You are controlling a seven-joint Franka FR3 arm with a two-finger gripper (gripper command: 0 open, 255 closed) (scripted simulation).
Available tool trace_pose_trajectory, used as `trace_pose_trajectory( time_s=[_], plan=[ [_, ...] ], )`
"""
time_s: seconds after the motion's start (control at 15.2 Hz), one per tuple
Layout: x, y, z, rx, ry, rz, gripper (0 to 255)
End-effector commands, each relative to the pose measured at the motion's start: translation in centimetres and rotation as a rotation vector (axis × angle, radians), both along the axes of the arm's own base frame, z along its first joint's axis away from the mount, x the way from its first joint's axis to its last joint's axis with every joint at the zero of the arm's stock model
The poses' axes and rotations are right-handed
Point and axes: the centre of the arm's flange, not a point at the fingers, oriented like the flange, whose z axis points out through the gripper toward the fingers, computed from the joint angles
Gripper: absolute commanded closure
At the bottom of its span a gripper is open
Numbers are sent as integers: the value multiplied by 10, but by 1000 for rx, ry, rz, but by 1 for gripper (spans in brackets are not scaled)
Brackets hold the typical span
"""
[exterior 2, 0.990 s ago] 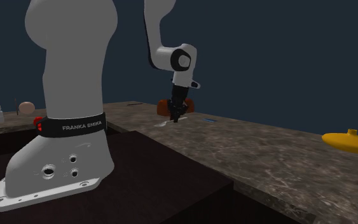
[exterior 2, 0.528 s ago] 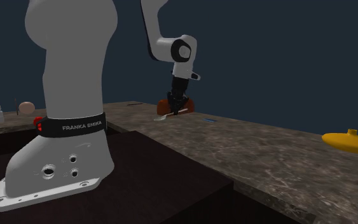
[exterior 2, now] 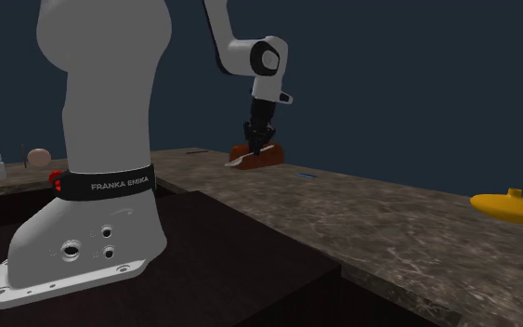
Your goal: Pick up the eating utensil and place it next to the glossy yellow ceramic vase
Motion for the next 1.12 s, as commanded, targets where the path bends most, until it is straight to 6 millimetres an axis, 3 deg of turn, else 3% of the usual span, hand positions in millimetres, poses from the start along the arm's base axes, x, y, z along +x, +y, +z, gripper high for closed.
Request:
trace_pose_trajectory(
  time_s=[0.0, 0.2, 1.06],
  plan=[
    [0, 0, 11, 0, 0, 0, 255],
    [0, 0, 26, 0, 0, 0, 255],
    [47, -165, 26, 0, 0, 0, 255]
  ],
)
